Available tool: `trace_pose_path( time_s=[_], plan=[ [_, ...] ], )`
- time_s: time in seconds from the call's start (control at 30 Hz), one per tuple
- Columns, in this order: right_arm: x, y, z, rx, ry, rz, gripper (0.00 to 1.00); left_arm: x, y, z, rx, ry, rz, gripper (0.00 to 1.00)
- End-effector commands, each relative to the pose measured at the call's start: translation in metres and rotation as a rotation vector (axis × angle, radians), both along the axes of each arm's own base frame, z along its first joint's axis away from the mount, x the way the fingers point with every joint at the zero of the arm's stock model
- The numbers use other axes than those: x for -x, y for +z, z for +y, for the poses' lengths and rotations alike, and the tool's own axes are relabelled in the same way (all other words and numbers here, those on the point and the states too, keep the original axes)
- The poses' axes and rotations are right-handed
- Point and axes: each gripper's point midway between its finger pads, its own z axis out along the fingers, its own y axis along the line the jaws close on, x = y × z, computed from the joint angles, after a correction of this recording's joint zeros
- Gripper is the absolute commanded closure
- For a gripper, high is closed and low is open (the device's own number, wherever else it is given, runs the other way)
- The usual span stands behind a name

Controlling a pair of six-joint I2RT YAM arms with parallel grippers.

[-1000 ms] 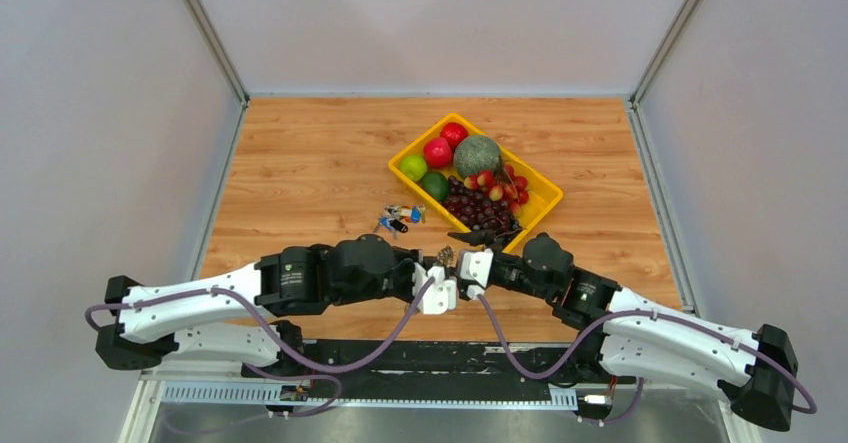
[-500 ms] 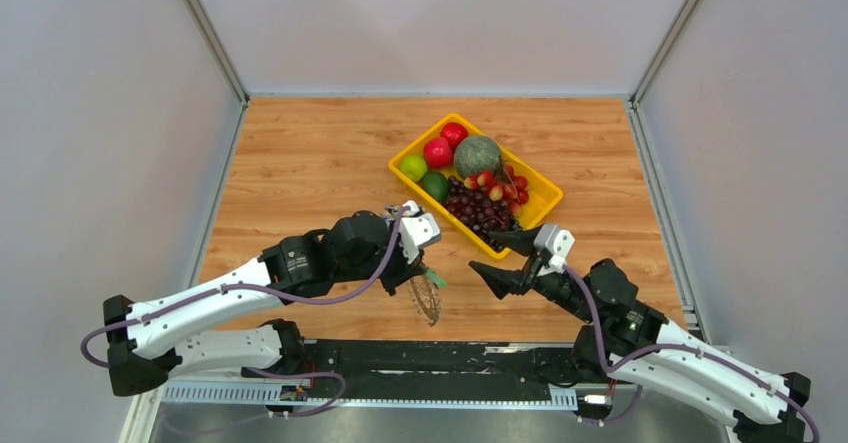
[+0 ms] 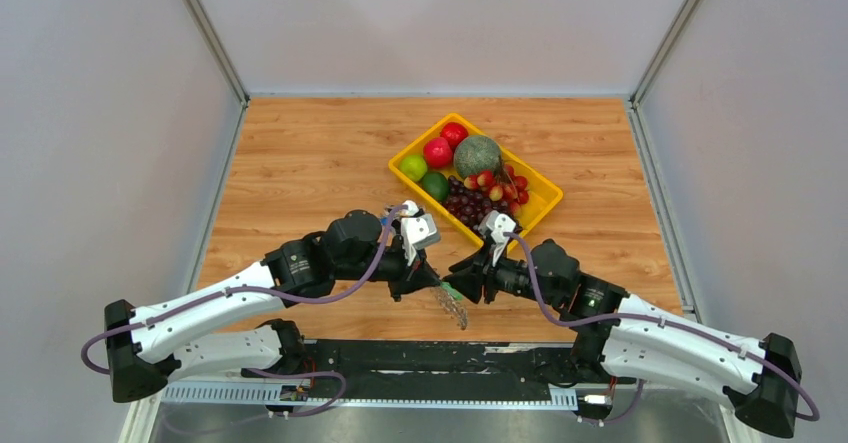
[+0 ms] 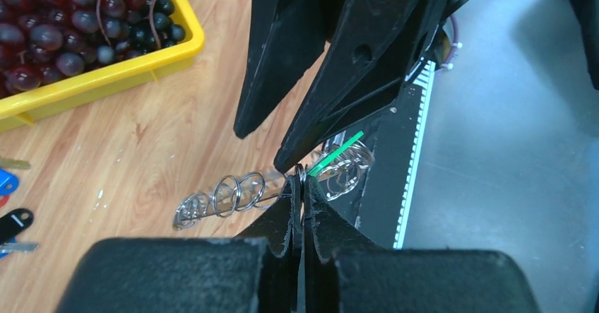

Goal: Remove the keys from the keyring
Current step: Remove the key from the keyring.

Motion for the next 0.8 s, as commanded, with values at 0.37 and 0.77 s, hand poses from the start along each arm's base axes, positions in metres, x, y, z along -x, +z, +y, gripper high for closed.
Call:
trace_pose_path(
  time_s=[0.37, 0.77],
  plan=[
    [0.015, 0.065, -0.013, -0.195, 0.041, -0.119, 0.66, 0.007, 0.018, -0.008, 0.101, -0.071, -0.028, 1.0],
    [0.038, 0.043, 0.012, -0.115, 0.223, -0.009, 0.61, 0.004, 0.022, -0.008, 0.12, -0.058, -0.015, 1.0]
  ],
)
